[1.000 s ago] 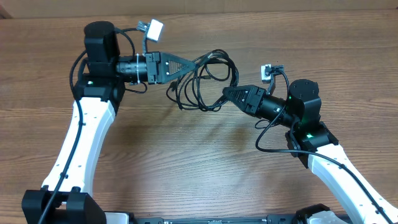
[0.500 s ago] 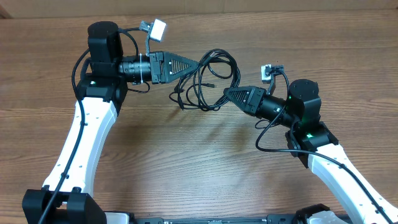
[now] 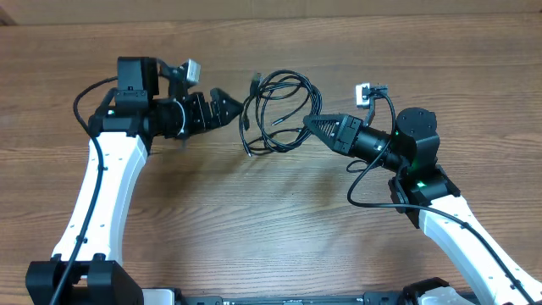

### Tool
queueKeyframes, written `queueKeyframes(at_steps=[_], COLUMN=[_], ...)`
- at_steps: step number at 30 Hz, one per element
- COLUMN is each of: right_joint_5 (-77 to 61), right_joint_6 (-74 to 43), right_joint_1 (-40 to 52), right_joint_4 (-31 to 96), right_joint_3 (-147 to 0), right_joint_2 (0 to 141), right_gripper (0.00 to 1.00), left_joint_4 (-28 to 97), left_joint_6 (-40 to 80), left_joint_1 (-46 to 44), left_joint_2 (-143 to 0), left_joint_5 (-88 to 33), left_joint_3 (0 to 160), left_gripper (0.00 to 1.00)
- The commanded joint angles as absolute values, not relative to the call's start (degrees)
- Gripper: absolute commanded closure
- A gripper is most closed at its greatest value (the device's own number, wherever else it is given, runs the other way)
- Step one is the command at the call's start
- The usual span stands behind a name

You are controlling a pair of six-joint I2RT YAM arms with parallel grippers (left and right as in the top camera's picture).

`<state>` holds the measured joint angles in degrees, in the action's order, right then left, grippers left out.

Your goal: Untangle cables

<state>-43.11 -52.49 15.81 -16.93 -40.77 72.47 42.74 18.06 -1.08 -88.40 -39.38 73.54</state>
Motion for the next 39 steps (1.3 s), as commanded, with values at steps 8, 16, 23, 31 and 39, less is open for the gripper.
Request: queueKeyframes(at_steps=[8,16,23,31,39], right_joint_5=[-43.75,-40.69,-36.73,-33.52,-35.24], right_joint_6=[-52.40,-52.21,-51.94,-50.50,-50.72], right_joint_1=[14.11,14.06,14.06,14.06,14.24], right_joint_4=[-18.17,-18.13,-17.93,-16.34,-16.38], right_joint_3=[-41.32,-41.32,-41.32,-41.32,-41.32], right_joint_2=[72.14,72.14,72.14,72.14,72.14], right_gripper=[0.96,0.96,0.96,0.96,0.96], left_joint_4=[47.37,50.76,50.54,50.94,42.63], left_joint_6=[6.68,-17.28,-13.54,-7.31,11.90], left_joint_1=[-1.15,-1.28,-1.28,-1.39,-5.76], left_joint_2=[-88.49,-88.49,-88.49,-88.49,-88.49], left_joint_5=[-21.30,-62.94,-72.07,-65.04,-57.43], left_joint_3=[73.71,73.71,73.71,73.71,73.71], left_gripper=[0.01,0.00,0.04,0.28,0.27])
